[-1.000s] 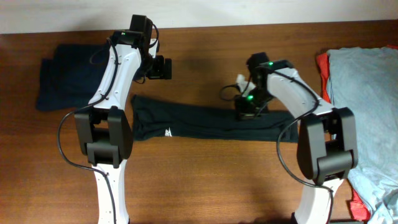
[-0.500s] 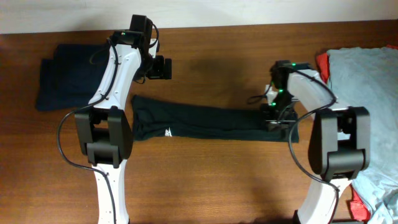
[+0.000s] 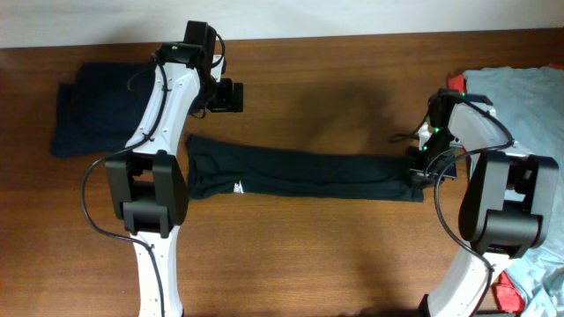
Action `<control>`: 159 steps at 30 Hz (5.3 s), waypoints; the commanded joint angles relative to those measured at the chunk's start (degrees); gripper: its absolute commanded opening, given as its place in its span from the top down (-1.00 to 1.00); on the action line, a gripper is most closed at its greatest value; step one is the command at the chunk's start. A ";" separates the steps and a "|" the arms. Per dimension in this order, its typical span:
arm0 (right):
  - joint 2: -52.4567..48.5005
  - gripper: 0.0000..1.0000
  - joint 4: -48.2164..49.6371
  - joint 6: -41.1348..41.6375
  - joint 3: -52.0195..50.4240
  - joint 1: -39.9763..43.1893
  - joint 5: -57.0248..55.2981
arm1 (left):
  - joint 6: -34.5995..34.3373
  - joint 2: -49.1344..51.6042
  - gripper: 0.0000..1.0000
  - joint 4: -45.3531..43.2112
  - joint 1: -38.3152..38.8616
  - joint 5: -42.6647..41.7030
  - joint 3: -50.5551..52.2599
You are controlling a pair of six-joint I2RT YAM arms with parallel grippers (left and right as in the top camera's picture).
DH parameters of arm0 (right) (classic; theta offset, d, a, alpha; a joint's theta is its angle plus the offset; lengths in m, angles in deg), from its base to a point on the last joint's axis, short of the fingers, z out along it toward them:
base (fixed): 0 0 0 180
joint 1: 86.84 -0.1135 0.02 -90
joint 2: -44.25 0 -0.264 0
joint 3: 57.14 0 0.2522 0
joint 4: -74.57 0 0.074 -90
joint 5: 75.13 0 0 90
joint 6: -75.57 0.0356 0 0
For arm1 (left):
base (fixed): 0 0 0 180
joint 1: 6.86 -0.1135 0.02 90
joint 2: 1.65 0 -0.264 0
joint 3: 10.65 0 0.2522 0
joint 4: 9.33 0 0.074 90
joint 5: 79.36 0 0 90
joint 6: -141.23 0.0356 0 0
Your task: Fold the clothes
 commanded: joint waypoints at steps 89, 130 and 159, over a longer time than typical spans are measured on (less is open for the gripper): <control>6.25 0.92 7.74 -6.40 6.99 18.43 11.08 | 0.15 0.46 -0.99 -0.11 0.13 -0.61 -0.52; 2.54 0.92 -4.61 7.69 19.37 -21.03 7.91 | 0.15 0.46 -0.99 -0.11 0.11 -0.61 -0.52; -0.35 -0.05 -2.71 1.42 19.32 -25.86 13.18 | 0.15 0.46 -0.99 -0.11 0.11 -0.61 -0.52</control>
